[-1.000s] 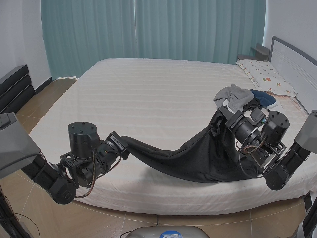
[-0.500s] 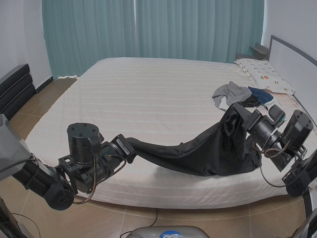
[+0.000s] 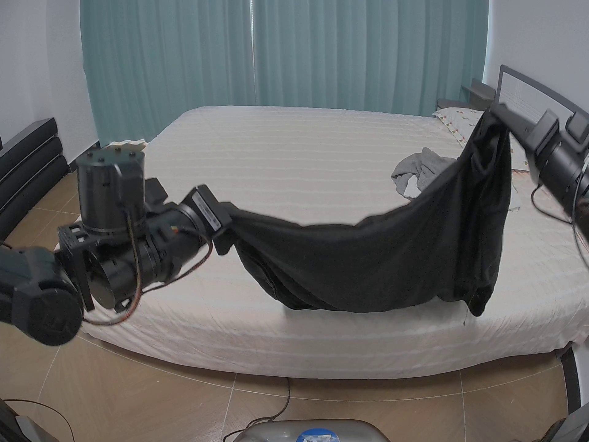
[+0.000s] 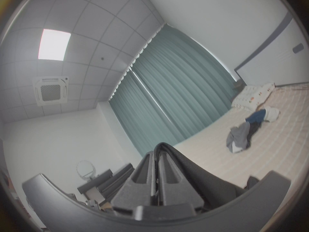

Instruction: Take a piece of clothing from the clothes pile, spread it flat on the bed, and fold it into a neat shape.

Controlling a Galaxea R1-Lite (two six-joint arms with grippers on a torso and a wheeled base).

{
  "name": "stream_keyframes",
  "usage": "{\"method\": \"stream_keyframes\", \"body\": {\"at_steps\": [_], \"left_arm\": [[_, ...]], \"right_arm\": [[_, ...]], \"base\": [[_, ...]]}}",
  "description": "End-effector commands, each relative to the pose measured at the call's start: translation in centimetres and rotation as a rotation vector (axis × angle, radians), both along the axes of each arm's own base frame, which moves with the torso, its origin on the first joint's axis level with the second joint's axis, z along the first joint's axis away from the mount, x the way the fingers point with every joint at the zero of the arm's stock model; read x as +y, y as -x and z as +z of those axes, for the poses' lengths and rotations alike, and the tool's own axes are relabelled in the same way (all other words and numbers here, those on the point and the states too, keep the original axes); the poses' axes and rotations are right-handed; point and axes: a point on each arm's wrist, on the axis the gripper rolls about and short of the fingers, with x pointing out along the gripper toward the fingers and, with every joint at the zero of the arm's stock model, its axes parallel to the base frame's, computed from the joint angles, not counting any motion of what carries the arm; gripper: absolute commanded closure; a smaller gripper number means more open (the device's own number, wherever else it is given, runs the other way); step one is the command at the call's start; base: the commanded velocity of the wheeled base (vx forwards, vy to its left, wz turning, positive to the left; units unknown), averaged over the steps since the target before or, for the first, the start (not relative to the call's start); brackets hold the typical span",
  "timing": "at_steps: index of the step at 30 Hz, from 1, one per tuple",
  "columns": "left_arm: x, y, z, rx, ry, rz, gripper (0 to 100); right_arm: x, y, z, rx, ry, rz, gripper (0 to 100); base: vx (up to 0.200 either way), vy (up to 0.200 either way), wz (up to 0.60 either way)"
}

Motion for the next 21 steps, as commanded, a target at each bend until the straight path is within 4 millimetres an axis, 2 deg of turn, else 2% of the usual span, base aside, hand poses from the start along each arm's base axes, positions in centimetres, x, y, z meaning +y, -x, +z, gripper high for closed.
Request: {"method": "stream_keyframes", "body": {"at_steps": [1, 2, 4, 6, 10, 11, 13, 15, 21], "left_arm": [[2.0, -1.3, 7.5, -0.094, 0.045, 0.092, 100], [1.9, -1.7, 7.3, -0.084, 0.037, 0.104, 100], [2.0, -3.3, 7.3, -0.064, 0.019, 0.153, 100], [2.3, -4.8, 7.1, -0.056, 0.017, 0.176, 100], [2.0, -7.0, 6.2, -0.045, 0.012, 0.195, 100], [1.6, -7.6, 5.8, -0.041, 0.011, 0.190, 100], [1.4, -8.2, 5.5, -0.035, 0.009, 0.184, 100], [0.7, -9.7, 4.7, -0.023, 0.007, 0.174, 100], [-0.3, -12.1, 2.7, 0.009, -0.014, 0.175, 100]], "right_arm": [[-2.2, -0.5, 9.3, -0.147, -0.058, -0.104, 100], [-2.1, -1.1, 9.5, -0.146, -0.058, -0.110, 100], [-1.8, -3.8, 9.1, -0.126, -0.039, -0.142, 100], [-1.4, -6.6, 7.8, -0.083, -0.012, -0.183, 100], [-1.0, -10.4, 5.4, -0.028, 0.011, -0.237, 100], [-0.8, -11.8, 4.3, -0.015, 0.018, -0.243, 100], [-0.6, -12.7, 3.5, -0.017, 0.017, -0.248, 100], [-0.1, -14.7, 1.8, -0.026, 0.013, -0.253, 100], [0.8, -17.8, -1.7, -0.007, 0.025, -0.248, 100]], "base": [[0.000, 0.000, 0.00], [0.000, 0.000, 0.00], [0.000, 0.000, 0.00], [0.000, 0.000, 0.00], [0.200, 0.000, 0.00], [0.200, 0.000, 0.00], [0.200, 0.000, 0.00], [0.200, 0.000, 0.00], [0.200, 0.000, 0.00]]}}
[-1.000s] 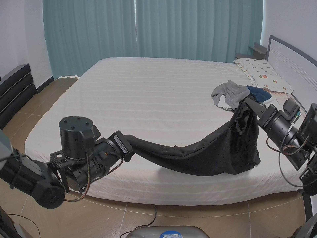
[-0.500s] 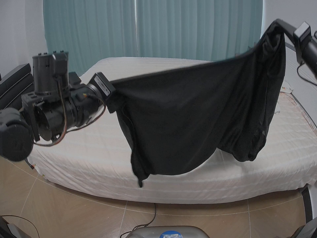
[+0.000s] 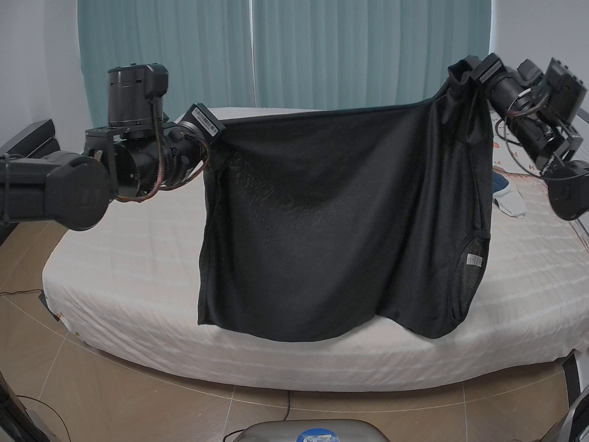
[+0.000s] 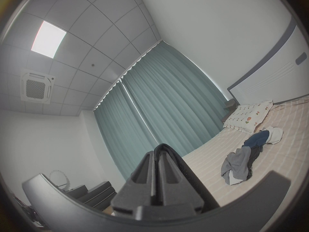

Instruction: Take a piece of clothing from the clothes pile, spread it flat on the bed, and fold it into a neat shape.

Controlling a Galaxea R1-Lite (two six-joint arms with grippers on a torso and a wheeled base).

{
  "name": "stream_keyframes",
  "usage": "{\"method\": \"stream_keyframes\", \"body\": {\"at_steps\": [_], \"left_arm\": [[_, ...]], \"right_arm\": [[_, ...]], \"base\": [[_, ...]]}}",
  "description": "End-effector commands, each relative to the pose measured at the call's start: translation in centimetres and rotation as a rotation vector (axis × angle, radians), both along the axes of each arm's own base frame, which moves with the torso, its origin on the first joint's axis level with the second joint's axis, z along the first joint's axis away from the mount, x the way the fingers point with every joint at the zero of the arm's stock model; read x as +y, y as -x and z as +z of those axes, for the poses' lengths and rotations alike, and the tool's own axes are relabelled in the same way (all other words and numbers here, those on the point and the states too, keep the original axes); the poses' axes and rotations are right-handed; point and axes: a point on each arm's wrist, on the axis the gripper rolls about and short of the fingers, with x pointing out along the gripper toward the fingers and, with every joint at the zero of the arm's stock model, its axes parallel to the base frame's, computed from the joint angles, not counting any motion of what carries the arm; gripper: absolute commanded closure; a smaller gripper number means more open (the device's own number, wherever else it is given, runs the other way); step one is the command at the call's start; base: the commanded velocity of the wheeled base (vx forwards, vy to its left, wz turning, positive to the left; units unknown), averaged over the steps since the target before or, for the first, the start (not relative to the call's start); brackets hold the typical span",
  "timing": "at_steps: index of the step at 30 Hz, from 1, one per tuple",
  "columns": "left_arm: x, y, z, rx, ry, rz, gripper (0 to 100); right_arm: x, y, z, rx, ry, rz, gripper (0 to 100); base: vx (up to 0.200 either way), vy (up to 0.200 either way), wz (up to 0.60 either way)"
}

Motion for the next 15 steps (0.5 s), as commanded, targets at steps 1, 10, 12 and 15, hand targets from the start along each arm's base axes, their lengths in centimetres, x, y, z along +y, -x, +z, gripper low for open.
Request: {"method": "stream_keyframes", "body": {"at_steps": [1, 10, 12, 15], "left_arm": [[-1.2, -4.0, -3.7, 0.075, -0.034, 0.010, 100], [-1.3, -7.9, -8.8, 0.171, -0.068, 0.031, 100], [-1.6, -8.8, -10.2, 0.192, -0.078, 0.038, 100], [-1.6, -10.0, -12.7, 0.239, -0.096, 0.048, 100]], "right_arm": [[1.1, -5.4, -5.9, 0.095, 0.030, -0.014, 100], [2.3, -9.6, -11.2, 0.118, 0.034, -0.012, 100], [2.6, -10.4, -12.4, 0.128, 0.037, -0.012, 100], [2.9, -11.5, -14.8, 0.164, 0.046, -0.012, 100]], "base": [[0.200, 0.000, 0.00], [0.200, 0.000, 0.00], [0.200, 0.000, 0.00], [0.200, 0.000, 0.00]]}}
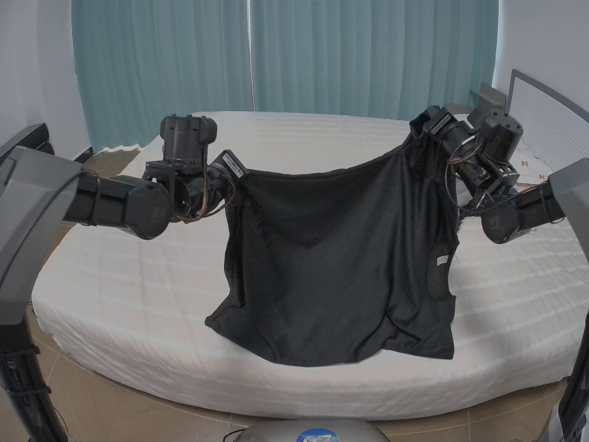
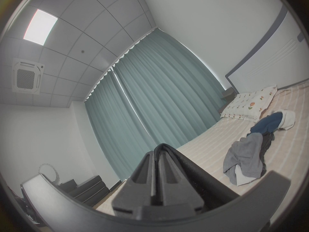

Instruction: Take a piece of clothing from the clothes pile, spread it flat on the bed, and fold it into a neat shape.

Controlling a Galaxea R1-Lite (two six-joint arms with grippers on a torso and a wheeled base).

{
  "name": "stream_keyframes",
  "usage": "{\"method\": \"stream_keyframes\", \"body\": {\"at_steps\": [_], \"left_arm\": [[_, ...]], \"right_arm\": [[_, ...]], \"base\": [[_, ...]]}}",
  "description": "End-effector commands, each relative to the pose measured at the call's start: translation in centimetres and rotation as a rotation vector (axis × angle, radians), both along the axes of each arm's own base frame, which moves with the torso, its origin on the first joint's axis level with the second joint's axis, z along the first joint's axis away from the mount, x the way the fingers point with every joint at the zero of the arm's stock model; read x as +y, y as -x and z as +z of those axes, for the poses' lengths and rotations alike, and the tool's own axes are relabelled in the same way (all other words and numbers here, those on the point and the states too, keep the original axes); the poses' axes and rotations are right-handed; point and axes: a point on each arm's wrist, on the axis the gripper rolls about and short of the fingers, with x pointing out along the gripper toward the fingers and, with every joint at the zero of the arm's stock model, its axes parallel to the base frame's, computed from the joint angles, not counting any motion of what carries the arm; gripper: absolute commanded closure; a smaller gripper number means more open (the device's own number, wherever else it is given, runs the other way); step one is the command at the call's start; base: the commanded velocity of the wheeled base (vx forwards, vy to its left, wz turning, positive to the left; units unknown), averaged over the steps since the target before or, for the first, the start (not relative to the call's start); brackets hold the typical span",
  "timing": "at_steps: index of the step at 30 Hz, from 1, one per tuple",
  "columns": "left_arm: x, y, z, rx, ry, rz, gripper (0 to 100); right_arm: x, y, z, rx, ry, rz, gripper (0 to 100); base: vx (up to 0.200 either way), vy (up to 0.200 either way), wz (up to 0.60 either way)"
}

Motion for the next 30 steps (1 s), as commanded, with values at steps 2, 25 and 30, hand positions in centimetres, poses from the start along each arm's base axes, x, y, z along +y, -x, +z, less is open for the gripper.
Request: {"method": "stream_keyframes", "body": {"at_steps": [2, 25, 30], "left_arm": [[-0.5, -3.3, -7.1, 0.132, -0.040, 0.025, 100], [-1.5, -6.5, -17.9, 0.274, 0.010, 0.088, 0], [0.0, -6.8, -19.6, 0.319, -0.044, 0.165, 0]], "right_arm": [[1.1, -3.4, -7.2, 0.109, 0.027, 0.003, 100], [1.1, -5.4, -21.8, 0.390, 0.099, -0.031, 0], [-0.7, -4.7, -22.0, 0.490, 0.117, -0.055, 0]], "base": [[0.200, 0.000, 0.00], [0.009, 0.000, 0.00], [0.000, 0.000, 0.00]]}}
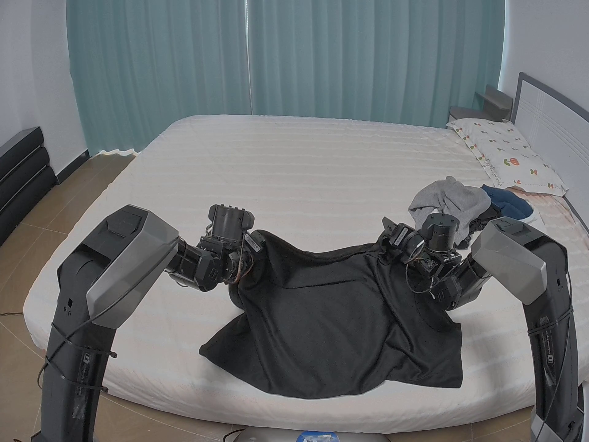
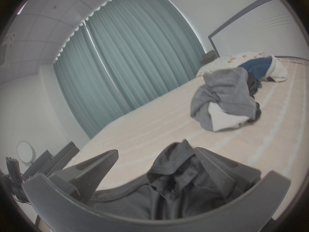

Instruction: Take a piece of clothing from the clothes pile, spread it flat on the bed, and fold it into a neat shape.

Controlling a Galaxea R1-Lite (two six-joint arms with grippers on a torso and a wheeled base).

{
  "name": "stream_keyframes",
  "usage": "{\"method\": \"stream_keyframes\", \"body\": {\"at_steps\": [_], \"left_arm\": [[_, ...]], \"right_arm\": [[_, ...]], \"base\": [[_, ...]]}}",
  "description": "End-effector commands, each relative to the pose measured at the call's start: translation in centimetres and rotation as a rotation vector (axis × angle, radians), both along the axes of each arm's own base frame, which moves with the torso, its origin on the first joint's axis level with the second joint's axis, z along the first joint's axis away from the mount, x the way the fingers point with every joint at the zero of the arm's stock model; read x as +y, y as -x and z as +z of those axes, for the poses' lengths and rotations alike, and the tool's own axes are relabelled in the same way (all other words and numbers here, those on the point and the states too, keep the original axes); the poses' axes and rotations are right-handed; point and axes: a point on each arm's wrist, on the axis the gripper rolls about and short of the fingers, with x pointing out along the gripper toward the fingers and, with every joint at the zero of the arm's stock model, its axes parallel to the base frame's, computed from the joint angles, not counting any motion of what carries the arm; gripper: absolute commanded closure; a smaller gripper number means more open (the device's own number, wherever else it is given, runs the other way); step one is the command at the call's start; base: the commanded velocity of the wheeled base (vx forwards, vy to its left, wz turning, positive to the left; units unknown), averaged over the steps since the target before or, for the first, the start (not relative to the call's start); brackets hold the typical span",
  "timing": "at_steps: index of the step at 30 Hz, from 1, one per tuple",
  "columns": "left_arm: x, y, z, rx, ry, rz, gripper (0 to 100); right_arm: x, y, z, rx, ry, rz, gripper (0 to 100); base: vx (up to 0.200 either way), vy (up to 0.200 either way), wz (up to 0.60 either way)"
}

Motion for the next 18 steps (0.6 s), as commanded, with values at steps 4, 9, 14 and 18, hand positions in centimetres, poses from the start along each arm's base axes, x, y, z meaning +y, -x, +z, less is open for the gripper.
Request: {"method": "stream_keyframes", "body": {"at_steps": [4, 9, 14, 18], "left_arm": [[2.4, 0.6, -2.9, 0.189, -0.074, 0.054, 0], [3.6, 1.7, -0.6, 0.253, -0.027, 0.008, 0], [4.6, 4.1, 1.7, 0.274, 0.023, -0.055, 0], [6.4, 5.7, 3.9, 0.222, 0.082, -0.060, 0]], "right_arm": [[-3.3, 0.9, 0.2, 0.099, 0.009, -0.047, 0], [-5.3, 3.3, 0.8, 0.164, -0.022, 0.002, 0], [-6.7, 6.0, 2.2, 0.207, -0.137, 0.007, 0], [-7.6, 10.3, 3.0, 0.298, -0.218, 0.084, 0]], "base": [[0.000, 0.000, 0.00], [0.000, 0.000, 0.00], [0.000, 0.000, 0.00], [0.000, 0.000, 0.00]]}}
